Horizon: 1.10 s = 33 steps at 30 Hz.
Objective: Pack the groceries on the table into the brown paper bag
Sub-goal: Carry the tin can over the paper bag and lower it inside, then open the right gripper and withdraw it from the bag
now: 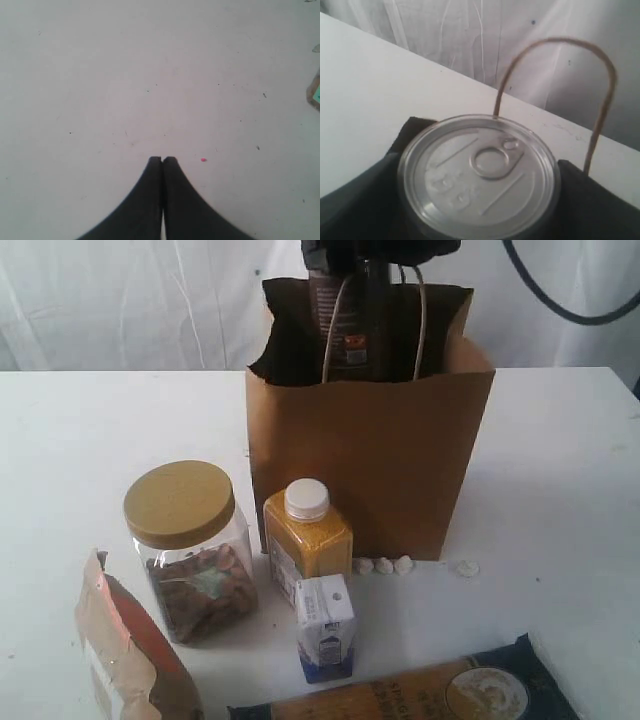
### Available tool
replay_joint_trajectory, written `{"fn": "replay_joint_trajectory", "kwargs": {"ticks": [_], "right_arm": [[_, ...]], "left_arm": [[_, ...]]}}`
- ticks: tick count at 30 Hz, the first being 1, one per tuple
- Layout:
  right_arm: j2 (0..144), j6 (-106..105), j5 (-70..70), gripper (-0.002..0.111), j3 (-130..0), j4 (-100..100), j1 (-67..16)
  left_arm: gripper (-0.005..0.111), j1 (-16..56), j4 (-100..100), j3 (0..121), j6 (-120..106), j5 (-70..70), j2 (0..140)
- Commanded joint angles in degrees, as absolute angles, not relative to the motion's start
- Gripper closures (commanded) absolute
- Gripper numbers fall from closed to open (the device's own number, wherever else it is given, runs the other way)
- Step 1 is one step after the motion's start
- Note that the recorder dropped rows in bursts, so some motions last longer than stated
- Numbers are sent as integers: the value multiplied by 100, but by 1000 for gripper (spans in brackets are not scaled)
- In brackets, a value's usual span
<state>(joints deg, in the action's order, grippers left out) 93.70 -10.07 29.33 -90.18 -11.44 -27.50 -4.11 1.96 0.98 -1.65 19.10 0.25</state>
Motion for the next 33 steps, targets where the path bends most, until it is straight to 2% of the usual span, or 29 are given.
{"fn": "replay_joint_trajectory", "kwargs": {"ticks": [1, 5, 10, 14, 18, 33], "right_arm": [[9502, -987, 2843, 63, -9072, -1193, -2755], [9615, -987, 2856, 61, -9072, -1179, -2755], [9624, -1012, 2872, 47, -9072, -1179, -2755], [9624, -1023, 3090, 46, -9072, -1140, -2755], [9624, -1023, 3317, 37, -9072, -1130, -2755], [9624, -1023, 3347, 37, -9072, -1130, -2755]], "left_arm": [[107, -388, 225, 59, -152, 1903, 0], [107, -388, 225, 59, -152, 1903, 0], [107, -388, 225, 59, -152, 1903, 0], [107, -388, 225, 59, -152, 1903, 0], [107, -388, 225, 59, -152, 1903, 0], [107, -388, 225, 59, -152, 1903, 0]]}}
